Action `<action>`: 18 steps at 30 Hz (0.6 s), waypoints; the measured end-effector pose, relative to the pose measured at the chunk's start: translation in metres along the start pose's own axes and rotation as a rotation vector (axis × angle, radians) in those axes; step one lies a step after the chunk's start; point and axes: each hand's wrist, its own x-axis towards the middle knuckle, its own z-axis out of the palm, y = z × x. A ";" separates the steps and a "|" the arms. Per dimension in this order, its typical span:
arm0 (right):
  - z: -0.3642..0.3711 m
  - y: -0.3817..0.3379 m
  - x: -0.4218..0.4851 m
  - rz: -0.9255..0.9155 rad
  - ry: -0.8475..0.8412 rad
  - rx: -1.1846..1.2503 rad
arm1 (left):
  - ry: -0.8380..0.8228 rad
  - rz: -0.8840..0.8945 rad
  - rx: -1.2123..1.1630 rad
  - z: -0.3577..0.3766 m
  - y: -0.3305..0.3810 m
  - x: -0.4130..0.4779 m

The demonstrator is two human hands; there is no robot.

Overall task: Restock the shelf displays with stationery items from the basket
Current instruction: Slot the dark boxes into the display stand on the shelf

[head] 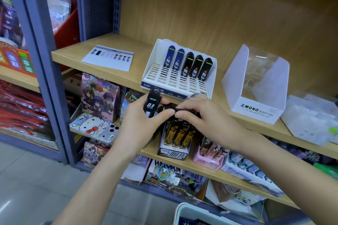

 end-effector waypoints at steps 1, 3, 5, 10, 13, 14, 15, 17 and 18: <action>0.000 0.001 0.001 -0.007 0.005 -0.043 | 0.006 0.003 -0.001 0.001 0.001 0.000; -0.004 0.003 0.001 0.009 0.031 -0.068 | 0.010 -0.015 -0.021 0.002 0.003 0.000; -0.011 0.006 0.004 0.072 0.069 0.010 | -0.005 -0.108 -0.102 0.002 0.003 0.001; -0.037 0.019 0.021 0.258 0.345 0.382 | -0.010 -0.266 -0.212 0.002 0.001 0.004; -0.043 0.031 0.037 0.255 0.520 0.394 | 0.003 -0.238 -0.221 0.004 0.001 0.004; -0.043 0.035 0.042 0.264 0.553 0.373 | 0.007 -0.232 -0.216 0.005 0.001 0.004; -0.043 0.039 0.047 0.277 0.578 0.355 | 0.009 -0.228 -0.210 0.005 0.000 0.004; -0.040 0.049 0.057 0.297 0.603 0.314 | 0.009 -0.222 -0.206 0.004 -0.003 0.004; -0.038 0.052 0.061 0.291 0.605 0.286 | 0.009 -0.223 -0.206 0.004 -0.004 0.004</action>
